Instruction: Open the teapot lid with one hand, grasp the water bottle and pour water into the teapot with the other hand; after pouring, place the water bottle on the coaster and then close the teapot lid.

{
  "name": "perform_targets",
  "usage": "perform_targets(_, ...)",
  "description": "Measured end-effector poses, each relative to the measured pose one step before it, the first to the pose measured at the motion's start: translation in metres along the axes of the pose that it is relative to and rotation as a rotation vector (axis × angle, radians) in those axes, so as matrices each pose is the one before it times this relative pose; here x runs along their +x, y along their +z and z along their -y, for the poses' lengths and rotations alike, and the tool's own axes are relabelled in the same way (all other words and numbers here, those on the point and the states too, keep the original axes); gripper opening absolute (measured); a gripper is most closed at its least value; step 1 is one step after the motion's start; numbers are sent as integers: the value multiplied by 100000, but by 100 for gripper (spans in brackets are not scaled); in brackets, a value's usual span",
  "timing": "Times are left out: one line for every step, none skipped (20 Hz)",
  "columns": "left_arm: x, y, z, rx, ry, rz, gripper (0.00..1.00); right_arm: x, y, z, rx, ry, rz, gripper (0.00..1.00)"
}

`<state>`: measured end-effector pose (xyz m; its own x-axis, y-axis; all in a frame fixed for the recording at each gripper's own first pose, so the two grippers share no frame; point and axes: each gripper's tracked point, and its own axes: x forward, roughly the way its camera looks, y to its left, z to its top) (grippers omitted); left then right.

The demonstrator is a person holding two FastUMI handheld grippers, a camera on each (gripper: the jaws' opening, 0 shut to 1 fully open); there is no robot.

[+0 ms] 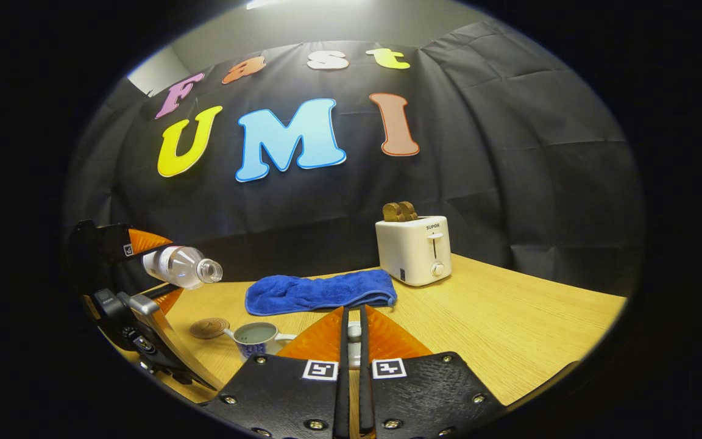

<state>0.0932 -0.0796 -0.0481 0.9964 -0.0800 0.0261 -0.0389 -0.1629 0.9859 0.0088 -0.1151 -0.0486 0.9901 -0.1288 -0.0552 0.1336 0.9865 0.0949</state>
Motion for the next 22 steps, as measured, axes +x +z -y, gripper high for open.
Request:
perform_targets(13,108,-176,1948,418,140,87,-13,114,81,126,-83,162,6)
perform_targets(109,128,-208,1542,448,212,87,3,-15,-45,166,-1,102,6)
perform_targets(47,-167,-71,926,453,164,87,-34,50,39,246,81,112,6)
perform_targets(42,-25,-123,698,186,225,87,-3,-22,-19,84,69,74,6)
perform_targets(-114,-5,-105,699,366,228,87,24,64,-3,11,9,51,6)
perform_targets(49,128,-66,1028,299,205,87,5,25,3,159,48,113,6)
perform_targets(-34,-13,-81,878,269,224,87,-42,99,-9,233,56,162,6)
perform_targets(49,140,50,561,-170,181,87,-40,-92,15,150,6,70,6)
perform_targets(58,-98,-41,365,-370,118,87,38,88,32,122,-39,79,6)
perform_targets(55,42,-77,688,-86,180,87,-34,23,57,138,-35,133,6)
perform_targets(70,-61,-8,855,-296,88,87,-2,85,3,142,3,124,6)
perform_targets(70,101,105,995,-193,201,87,7,-42,32,113,-43,33,6)
perform_targets(178,128,237,745,-371,79,87,3,83,-1,175,-8,17,6)
perform_targets(68,11,259,195,-524,71,87,-3,-99,36,166,-33,-26,6)
perform_targets(42,99,126,134,-226,100,87,-4,68,3,77,-25,-21,6)
perform_targets(-6,17,-25,433,53,86,87,-36,-95,41,29,-57,-31,6)
perform_targets(5,78,41,414,17,36,87,14,14,-6,37,13,-6,6)
perform_targets(-48,34,-98,162,-81,94,87,10,-36,9,8,-15,73,6)
perform_targets(69,87,-25,240,4,98,88,54,82,-19,-42,-12,-77,6)
perform_targets(58,-7,-237,407,261,244,87,18,-70,1,-22,56,-73,6)
perform_targets(48,78,-45,449,115,73,87,4,-50,-22,-86,15,-147,6)
perform_targets(-16,-64,-96,415,87,110,87,-63,34,-4,-57,5,24,6)
